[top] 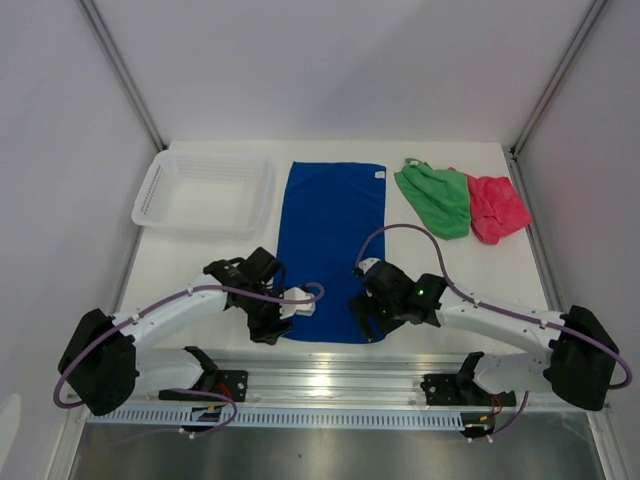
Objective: Roll the towels
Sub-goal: Flatten the towel
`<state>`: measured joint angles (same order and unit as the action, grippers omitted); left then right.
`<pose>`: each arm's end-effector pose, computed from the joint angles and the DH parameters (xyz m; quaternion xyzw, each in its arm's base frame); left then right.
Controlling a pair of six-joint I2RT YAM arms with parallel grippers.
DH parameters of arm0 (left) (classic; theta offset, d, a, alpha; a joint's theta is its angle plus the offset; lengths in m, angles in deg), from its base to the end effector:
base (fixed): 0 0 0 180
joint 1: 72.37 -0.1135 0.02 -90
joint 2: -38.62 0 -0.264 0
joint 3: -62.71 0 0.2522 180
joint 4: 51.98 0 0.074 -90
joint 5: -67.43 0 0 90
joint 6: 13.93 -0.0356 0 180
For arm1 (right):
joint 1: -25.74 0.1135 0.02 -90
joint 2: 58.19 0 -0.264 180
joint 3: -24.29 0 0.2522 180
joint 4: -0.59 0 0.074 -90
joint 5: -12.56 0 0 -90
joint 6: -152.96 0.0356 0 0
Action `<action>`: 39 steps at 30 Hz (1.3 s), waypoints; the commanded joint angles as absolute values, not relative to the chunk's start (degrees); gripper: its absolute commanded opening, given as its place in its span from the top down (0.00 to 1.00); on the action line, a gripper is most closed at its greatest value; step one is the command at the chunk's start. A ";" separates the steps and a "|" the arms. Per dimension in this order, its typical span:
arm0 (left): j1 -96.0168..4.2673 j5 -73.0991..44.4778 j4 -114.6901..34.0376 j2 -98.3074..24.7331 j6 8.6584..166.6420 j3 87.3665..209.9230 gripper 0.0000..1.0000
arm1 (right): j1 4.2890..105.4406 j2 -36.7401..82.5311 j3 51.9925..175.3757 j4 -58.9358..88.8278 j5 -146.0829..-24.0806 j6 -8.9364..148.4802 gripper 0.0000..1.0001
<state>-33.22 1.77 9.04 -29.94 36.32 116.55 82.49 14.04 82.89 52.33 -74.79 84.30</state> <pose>0.1409 -0.1336 0.1920 0.6365 0.7324 -0.2085 0.1224 0.1276 0.1916 0.2059 -0.2923 0.9320 0.1168 0.1798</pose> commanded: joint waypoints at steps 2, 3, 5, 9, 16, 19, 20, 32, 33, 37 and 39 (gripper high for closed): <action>-32.74 5.55 15.46 -26.87 33.45 118.31 0.33 | 81.38 6.77 87.08 55.13 -78.83 83.97 0.14; -32.74 5.29 16.35 -26.42 33.10 119.62 0.33 | 79.72 5.55 89.27 55.48 -79.72 83.01 0.14; -33.87 4.76 17.67 -25.55 34.75 123.12 0.38 | 76.65 4.83 91.74 55.57 -79.64 82.03 0.16; -40.55 2.93 12.86 -31.93 43.27 133.24 0.60 | 61.28 8.16 94.91 47.51 -81.83 83.60 0.56; -40.56 -13.58 4.69 -49.26 47.42 138.53 0.62 | 51.49 30.03 101.06 30.81 -80.60 87.30 1.00; -40.56 -15.54 3.01 -52.95 47.94 138.53 0.60 | 50.61 39.26 106.33 29.90 -81.13 86.60 1.00; -40.30 -16.50 2.91 -53.83 48.03 138.44 0.60 | 50.44 42.85 107.38 30.26 -81.22 86.60 1.00; -37.13 -14.14 4.84 -59.02 48.03 135.01 0.59 | 47.36 54.13 112.58 37.37 -77.71 87.92 1.00; -36.96 -13.35 5.10 -59.11 47.95 135.10 0.58 | 47.01 54.75 113.10 38.07 -77.53 87.92 1.00; -35.73 -11.15 5.81 -59.47 47.68 135.80 0.55 | 46.13 58.08 115.74 39.83 -77.27 87.48 1.00; -35.46 -7.92 6.86 -58.77 48.03 136.85 0.53 | 45.78 59.06 117.76 41.24 -75.16 87.13 1.00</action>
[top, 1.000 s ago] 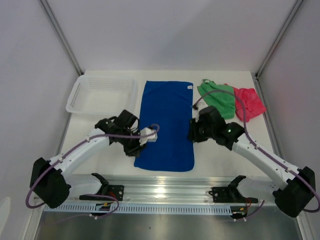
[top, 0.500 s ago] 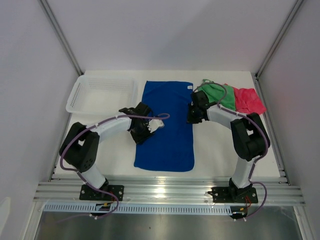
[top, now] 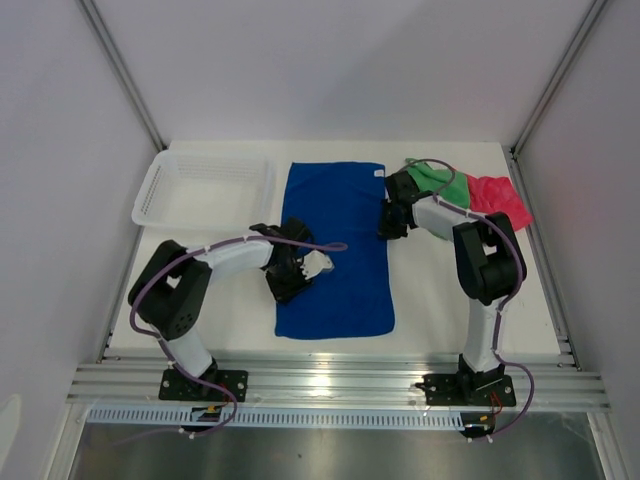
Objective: Roll the towels
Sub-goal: Flatten the towel
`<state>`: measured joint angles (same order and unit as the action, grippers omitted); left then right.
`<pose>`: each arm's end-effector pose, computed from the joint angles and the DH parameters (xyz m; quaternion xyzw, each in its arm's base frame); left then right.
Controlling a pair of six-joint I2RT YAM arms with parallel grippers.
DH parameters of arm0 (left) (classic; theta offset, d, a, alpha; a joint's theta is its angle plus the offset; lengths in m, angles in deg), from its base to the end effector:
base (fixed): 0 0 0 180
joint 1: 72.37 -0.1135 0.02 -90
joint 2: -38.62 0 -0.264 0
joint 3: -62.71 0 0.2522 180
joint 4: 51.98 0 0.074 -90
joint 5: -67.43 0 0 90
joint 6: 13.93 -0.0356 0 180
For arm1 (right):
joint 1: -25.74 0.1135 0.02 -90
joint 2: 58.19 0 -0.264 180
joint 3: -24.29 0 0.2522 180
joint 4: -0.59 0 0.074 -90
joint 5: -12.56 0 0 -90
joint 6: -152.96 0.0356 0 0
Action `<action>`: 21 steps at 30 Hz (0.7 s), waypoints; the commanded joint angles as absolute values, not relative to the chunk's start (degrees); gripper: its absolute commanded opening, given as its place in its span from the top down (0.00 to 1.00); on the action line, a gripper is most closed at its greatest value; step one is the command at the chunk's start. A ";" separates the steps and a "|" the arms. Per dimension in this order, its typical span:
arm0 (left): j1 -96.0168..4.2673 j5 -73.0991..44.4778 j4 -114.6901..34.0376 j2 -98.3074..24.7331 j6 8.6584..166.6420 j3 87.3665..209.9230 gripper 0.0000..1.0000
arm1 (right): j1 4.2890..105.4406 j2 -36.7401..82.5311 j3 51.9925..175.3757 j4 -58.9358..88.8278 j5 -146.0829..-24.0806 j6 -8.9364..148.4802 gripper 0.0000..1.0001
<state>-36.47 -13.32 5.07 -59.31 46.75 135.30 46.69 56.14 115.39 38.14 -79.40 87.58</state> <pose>0.2387 -0.1798 0.1589 0.5405 0.8349 -0.0841 0.0614 0.3862 0.1492 0.1589 0.0267 0.9672 0.1129 0.2261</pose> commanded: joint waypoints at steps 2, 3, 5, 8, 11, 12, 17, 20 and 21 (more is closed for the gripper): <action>-35.37 -5.27 7.65 -57.71 48.82 138.87 0.53 | 44.99 59.33 119.34 41.51 -75.33 86.25 1.00; -35.46 -4.21 8.35 -56.14 49.26 139.49 0.52 | 44.81 58.98 119.78 41.60 -75.59 85.81 1.00; -35.46 -2.27 8.88 -54.38 50.31 142.11 0.51 | 44.90 56.88 121.27 41.86 -75.16 83.71 0.99; -35.81 -0.43 10.12 -51.91 51.63 145.63 0.50 | 44.99 52.06 122.69 43.70 -74.54 81.34 0.94; -37.48 0.63 10.82 -50.77 53.56 148.36 0.50 | 45.25 47.12 121.12 46.50 -75.07 80.54 0.87; -38.18 0.54 10.65 -50.68 54.79 148.72 0.50 | 45.95 43.45 118.32 47.39 -75.07 80.54 0.82; -44.07 -5.85 6.87 -51.64 58.92 149.77 0.50 | 50.08 34.29 106.36 55.90 -74.63 84.83 0.63; -46.62 -8.24 6.60 -53.22 61.30 151.44 0.50 | 52.63 29.45 97.92 59.25 -75.59 89.66 0.56; -47.06 -9.81 6.69 -53.49 61.48 151.62 0.50 | 52.98 28.14 95.82 59.52 -76.47 90.89 0.55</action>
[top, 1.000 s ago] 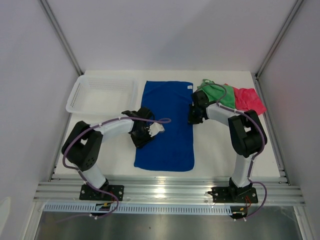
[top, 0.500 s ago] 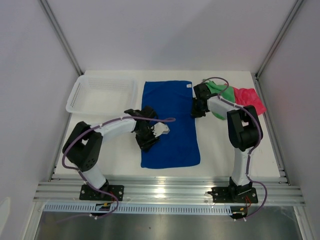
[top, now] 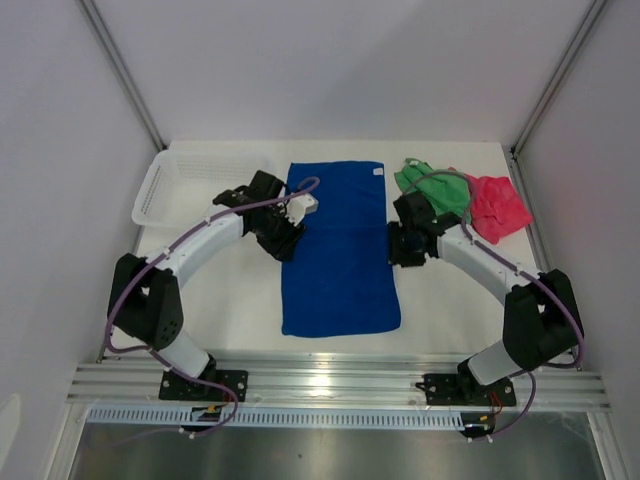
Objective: Roll the towels
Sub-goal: Flatten the towel
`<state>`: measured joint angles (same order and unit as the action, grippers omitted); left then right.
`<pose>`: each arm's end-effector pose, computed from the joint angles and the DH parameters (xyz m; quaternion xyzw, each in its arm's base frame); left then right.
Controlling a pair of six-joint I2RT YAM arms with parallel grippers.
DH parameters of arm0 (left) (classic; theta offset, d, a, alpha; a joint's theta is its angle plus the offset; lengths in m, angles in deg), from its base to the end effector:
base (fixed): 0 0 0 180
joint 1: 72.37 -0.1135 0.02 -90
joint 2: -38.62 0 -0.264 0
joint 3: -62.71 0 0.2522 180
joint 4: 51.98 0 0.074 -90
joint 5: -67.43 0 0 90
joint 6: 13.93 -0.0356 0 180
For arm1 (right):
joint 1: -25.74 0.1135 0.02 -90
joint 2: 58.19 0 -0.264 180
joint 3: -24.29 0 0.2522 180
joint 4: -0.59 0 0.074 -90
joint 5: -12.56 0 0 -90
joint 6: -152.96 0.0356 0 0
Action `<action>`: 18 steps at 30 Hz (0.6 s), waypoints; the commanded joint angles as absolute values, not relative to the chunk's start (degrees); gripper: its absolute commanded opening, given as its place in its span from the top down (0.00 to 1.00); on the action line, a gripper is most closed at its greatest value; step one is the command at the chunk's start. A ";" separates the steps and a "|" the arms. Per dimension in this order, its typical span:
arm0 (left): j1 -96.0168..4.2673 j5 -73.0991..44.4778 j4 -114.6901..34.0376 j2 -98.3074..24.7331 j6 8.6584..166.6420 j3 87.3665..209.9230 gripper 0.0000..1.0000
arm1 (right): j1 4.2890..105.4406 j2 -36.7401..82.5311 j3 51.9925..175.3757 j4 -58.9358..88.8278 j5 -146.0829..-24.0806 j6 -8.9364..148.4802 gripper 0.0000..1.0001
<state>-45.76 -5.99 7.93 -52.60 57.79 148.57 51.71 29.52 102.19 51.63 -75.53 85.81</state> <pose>0.2833 -0.1533 0.2557 0.3976 0.8816 -0.1559 0.2011 0.2804 0.1353 0.2386 -0.0222 0.9674 0.0893 0.2358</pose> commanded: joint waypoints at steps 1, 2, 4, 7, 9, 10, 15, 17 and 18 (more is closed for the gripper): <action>-47.24 -10.35 6.60 -53.75 61.39 151.97 0.50 | 53.59 25.60 93.97 59.87 -76.73 92.73 0.55; -47.32 -10.70 6.51 -53.84 61.31 151.97 0.50 | 54.21 24.44 90.99 60.75 -76.74 93.54 0.53; -47.68 -10.88 6.34 -53.93 61.13 151.89 0.50 | 55.62 21.80 88.69 61.11 -78.93 94.60 0.52; -47.76 -11.50 5.64 -54.11 61.22 151.36 0.50 | 56.32 20.22 84.64 58.48 -84.37 95.47 0.50; -47.76 -11.85 5.63 -54.45 61.57 150.92 0.50 | 56.50 19.95 82.10 56.28 -86.39 96.62 0.50; -47.76 -12.11 5.81 -54.63 61.57 150.57 0.50 | 56.50 20.12 81.30 54.62 -86.84 96.97 0.50; -47.76 -12.55 5.72 -54.11 61.66 147.06 0.51 | 56.50 22.58 78.05 50.65 -88.69 97.94 0.59; -47.76 -12.38 5.55 -53.49 61.57 146.18 0.50 | 56.50 23.29 77.60 49.51 -88.87 98.20 0.69; -47.76 -12.20 5.55 -53.32 61.48 145.04 0.50 | 56.50 23.81 77.43 49.16 -88.87 98.38 0.72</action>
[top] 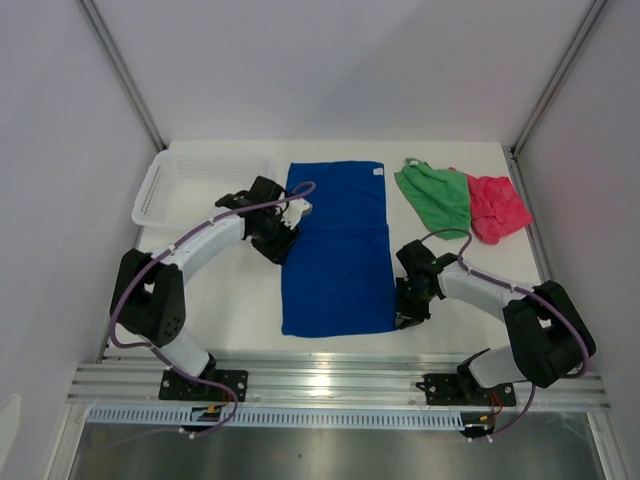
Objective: Roll the towels
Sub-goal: Flatten the towel
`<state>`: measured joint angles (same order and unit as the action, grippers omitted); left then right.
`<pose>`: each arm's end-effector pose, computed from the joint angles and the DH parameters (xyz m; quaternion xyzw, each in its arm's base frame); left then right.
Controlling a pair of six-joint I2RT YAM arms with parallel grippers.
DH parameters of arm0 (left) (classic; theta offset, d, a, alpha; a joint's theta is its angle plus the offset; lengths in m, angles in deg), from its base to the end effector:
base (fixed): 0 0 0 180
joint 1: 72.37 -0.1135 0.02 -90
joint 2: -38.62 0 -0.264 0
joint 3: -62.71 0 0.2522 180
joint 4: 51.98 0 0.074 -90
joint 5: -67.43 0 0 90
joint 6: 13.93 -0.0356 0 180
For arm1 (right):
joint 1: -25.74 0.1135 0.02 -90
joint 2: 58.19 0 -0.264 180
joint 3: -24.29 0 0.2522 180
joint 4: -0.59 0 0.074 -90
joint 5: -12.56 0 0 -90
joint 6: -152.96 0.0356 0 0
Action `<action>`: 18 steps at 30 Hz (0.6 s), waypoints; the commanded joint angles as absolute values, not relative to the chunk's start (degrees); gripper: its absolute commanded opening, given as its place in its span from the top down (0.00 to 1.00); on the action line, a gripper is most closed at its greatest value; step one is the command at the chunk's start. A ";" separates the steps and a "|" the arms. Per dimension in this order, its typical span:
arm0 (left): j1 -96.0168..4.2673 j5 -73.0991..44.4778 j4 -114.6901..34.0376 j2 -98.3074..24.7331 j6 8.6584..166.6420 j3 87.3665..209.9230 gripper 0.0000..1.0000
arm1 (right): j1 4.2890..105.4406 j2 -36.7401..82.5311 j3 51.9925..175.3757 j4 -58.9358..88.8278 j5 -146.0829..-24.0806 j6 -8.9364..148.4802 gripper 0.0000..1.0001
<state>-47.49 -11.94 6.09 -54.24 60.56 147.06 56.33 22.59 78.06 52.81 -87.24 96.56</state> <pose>0.2929 -0.1431 0.2398 0.3542 0.9085 -0.1069 0.1940 0.1887 0.1186 0.1524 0.0180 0.9918 0.1217 0.0340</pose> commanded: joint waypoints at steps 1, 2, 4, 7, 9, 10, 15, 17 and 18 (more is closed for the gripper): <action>-47.76 -12.11 5.46 -53.05 61.48 144.94 0.50 | 56.50 24.08 77.16 48.63 -88.87 98.38 0.75; -47.76 -12.11 5.63 -53.05 61.39 144.59 0.50 | 56.50 24.25 77.16 48.28 -89.04 98.46 0.81; -47.76 -12.11 5.81 -53.23 61.22 144.33 0.50 | 56.50 24.43 77.51 48.01 -89.13 98.38 0.86; -47.76 -12.03 5.90 -53.40 61.22 144.15 0.50 | 56.50 23.99 77.86 48.71 -88.43 98.11 0.96; -47.76 -11.94 5.98 -53.58 61.04 143.89 0.50 | 56.67 23.47 77.86 48.98 -88.43 97.94 1.00; -47.76 -12.02 5.90 -53.67 61.04 143.80 0.50 | 56.94 23.29 77.86 49.33 -88.69 97.42 1.00; -47.76 -12.73 5.64 -54.19 60.34 142.31 0.50 | 59.57 22.41 77.34 52.22 -90.44 97.06 1.00; -47.76 -12.82 5.81 -54.28 59.99 141.78 0.50 | 61.42 22.06 77.08 53.11 -91.24 97.23 1.00; -47.76 -12.82 5.90 -54.28 59.73 141.60 0.50 | 61.86 21.88 76.99 54.07 -91.76 97.23 1.00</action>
<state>-47.49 -12.09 6.05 -54.26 60.50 142.36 60.26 23.44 77.53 50.99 -89.87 97.41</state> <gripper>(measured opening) 0.496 0.009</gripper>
